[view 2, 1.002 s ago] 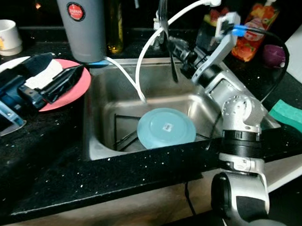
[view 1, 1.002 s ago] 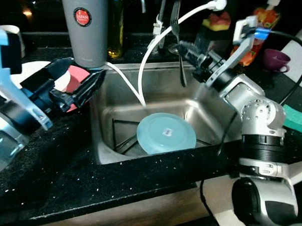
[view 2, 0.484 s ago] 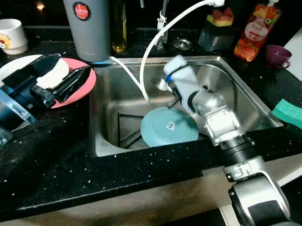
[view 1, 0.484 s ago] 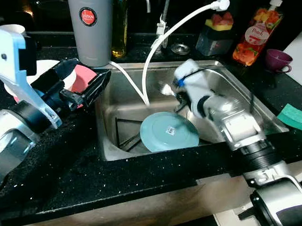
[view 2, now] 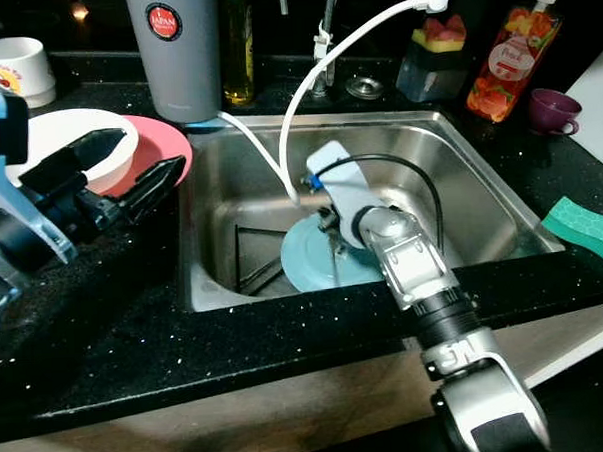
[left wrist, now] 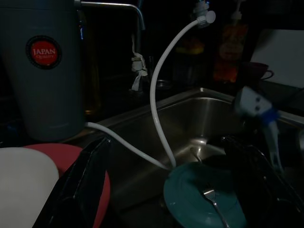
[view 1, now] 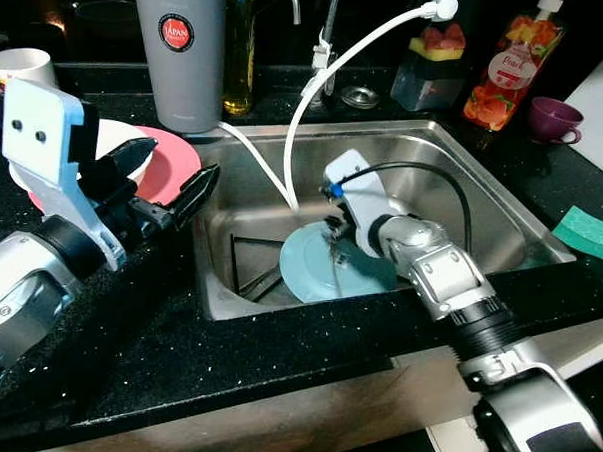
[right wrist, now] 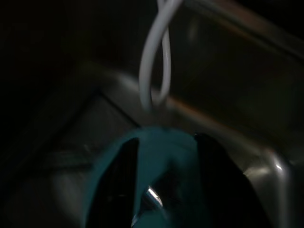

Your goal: Kitchen organization

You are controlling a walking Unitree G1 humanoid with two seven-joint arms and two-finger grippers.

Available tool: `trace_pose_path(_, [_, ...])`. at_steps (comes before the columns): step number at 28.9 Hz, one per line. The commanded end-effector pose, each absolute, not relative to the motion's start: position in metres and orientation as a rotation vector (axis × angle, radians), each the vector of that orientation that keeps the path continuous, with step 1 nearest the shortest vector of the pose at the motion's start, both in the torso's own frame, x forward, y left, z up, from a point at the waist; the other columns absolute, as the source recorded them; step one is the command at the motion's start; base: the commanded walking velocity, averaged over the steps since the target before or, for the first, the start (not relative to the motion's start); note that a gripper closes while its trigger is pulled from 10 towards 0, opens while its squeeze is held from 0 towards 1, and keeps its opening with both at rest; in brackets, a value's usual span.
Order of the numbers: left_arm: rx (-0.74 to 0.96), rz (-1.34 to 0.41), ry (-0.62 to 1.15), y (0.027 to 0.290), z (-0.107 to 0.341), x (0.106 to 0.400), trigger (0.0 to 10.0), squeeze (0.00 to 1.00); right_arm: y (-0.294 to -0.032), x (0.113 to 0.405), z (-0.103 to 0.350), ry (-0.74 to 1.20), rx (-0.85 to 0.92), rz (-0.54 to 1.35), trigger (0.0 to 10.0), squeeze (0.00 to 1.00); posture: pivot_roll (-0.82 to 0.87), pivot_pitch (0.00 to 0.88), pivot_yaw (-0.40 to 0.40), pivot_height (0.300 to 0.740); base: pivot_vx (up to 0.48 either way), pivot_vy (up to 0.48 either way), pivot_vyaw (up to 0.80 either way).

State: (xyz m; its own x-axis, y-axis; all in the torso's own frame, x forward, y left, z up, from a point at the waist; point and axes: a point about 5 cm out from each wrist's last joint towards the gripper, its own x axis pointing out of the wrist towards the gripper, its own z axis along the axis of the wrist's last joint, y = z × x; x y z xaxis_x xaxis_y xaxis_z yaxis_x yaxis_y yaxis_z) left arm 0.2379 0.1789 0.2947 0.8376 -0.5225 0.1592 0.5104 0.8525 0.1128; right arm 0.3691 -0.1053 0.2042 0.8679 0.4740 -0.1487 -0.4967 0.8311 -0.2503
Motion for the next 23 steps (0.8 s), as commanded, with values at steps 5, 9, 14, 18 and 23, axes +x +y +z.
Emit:
trace_pose_path(5, [0.111,-0.557,-0.162,0.179,0.291,0.236,10.0,0.0,-0.094,0.359,0.227,-0.034,0.018,0.683,10.0,0.0,0.16,0.0,-0.064,0.74,0.0,0.0,0.16])
trace_pose_path(9, [0.132,-0.556,-0.147,0.181,0.29,0.236,10.0,0.0,-0.089,0.353,0.231,-0.062,0.077,0.755,10.0,0.0,0.16,0.0,-0.065,0.74,0.0,0.0,0.8])
trace_pose_path(14, [0.324,-0.594,-0.006,0.191,0.277,0.225,10.0,0.0,-0.075,0.325,0.236,-0.132,0.149,1.022,10.0,0.0,0.16,0.0,-0.061,0.74,0.0,0.0,0.79])
trace_pose_path(18, [0.378,-0.606,0.045,0.198,0.275,0.22,10.0,0.0,-0.07,0.31,0.232,-0.135,0.097,1.148,10.0,0.0,0.17,0.0,-0.06,0.74,0.0,0.0,0.19])
trace_pose_path(23, [0.466,-0.575,0.135,0.221,0.27,0.219,10.0,0.0,-0.07,0.283,0.227,-0.105,0.063,1.362,10.0,0.0,0.17,0.0,-0.061,0.74,0.0,0.0,0.0])
